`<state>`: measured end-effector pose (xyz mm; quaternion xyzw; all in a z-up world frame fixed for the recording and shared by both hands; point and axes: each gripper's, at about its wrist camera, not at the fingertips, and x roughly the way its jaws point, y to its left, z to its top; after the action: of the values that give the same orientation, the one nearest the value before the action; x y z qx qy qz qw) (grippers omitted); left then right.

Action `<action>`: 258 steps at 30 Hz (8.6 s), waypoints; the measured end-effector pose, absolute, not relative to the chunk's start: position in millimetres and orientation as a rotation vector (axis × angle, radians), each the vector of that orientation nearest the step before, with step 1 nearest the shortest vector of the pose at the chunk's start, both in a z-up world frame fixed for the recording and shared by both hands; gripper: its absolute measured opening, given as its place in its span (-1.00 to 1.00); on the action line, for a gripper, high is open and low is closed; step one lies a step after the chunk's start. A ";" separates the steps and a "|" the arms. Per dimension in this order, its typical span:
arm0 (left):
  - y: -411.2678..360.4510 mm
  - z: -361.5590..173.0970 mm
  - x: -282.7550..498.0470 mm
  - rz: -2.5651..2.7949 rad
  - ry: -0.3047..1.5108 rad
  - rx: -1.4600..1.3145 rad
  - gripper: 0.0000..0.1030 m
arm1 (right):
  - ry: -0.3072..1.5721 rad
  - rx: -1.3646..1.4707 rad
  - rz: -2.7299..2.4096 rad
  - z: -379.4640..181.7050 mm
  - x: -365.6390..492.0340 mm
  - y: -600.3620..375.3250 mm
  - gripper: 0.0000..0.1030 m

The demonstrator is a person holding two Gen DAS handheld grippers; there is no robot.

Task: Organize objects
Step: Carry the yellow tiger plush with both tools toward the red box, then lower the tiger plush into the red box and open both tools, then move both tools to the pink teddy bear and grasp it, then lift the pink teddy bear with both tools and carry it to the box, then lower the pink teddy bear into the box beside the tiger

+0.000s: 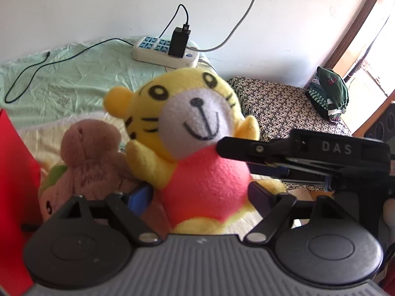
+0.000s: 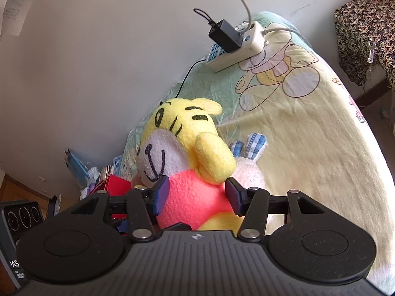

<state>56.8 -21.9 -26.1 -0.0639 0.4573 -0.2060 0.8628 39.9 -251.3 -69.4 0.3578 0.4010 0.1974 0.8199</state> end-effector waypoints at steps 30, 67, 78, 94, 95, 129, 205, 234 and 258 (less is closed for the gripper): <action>73.9 76.2 -22.3 -0.262 0.648 -0.075 0.53 | 0.699 0.701 0.726 20.2 -4.6 -136.7 -0.28; 347.2 15.6 -22.3 0.043 0.893 0.085 0.62 | 1.217 1.090 0.817 -112.1 47.6 143.4 -0.12; 329.3 4.7 -18.0 0.067 0.919 0.224 0.70 | 1.122 0.803 0.718 -81.2 30.2 114.0 -0.02; 330.5 4.9 -11.1 0.087 0.970 0.171 0.64 | 1.199 0.694 0.694 -82.9 62.5 150.7 -0.54; 329.6 5.3 -10.5 0.093 0.973 0.171 0.64 | 1.187 0.685 0.693 -79.7 59.3 145.9 -0.52; 154.1 51.9 -44.6 0.158 0.897 0.168 0.86 | 0.862 0.369 0.547 -0.8 -17.8 -19.4 -0.25; 23.5 -34.0 -20.0 -0.246 1.012 -0.094 0.84 | 0.991 0.732 0.718 -79.3 10.1 -162.3 -0.44; 24.4 -17.7 -64.6 -0.282 0.988 -0.092 0.62 | 0.945 0.603 0.744 -42.5 -36.1 -140.9 -0.42; 187.4 29.8 -60.5 -0.234 0.817 -0.076 0.63 | 0.821 0.577 0.757 1.8 2.9 18.3 -0.42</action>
<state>-60.5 187.4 29.8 -0.0369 0.3962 -0.1135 0.9104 2.9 18.3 1.8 0.2699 0.3840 0.3539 0.8090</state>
